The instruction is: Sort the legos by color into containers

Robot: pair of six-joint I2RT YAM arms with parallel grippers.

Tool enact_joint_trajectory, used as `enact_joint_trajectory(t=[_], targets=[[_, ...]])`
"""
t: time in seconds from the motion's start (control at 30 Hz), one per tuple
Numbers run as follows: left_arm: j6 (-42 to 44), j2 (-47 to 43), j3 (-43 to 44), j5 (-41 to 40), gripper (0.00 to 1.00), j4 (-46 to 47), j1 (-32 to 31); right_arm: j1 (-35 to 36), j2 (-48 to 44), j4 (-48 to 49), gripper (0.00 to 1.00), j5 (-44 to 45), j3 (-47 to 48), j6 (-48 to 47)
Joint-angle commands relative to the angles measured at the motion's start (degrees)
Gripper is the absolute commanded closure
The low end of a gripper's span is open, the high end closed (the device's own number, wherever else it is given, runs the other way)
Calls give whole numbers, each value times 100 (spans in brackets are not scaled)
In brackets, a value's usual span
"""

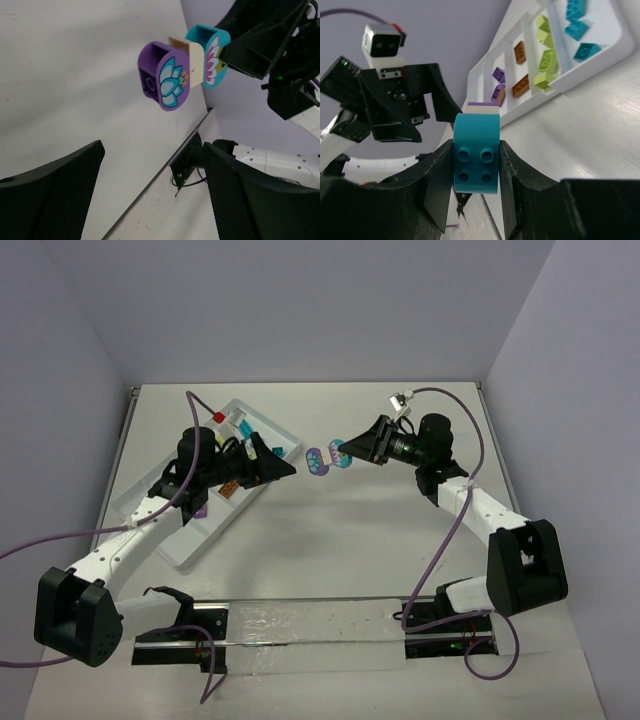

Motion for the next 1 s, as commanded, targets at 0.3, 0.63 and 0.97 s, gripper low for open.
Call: enact_joint_trajectory(t=[0.3, 0.63, 0.97], targets=[[259, 321, 124, 1642, 15, 1022, -7, 432, -195, 1092, 100, -799, 170, 231], [41, 553, 89, 2142, 16, 1629, -10, 585, -90, 1507, 100, -979, 218, 462], [31, 625, 134, 2342, 30, 1797, -16, 849, 449, 2396, 100, -1196, 377, 1161]])
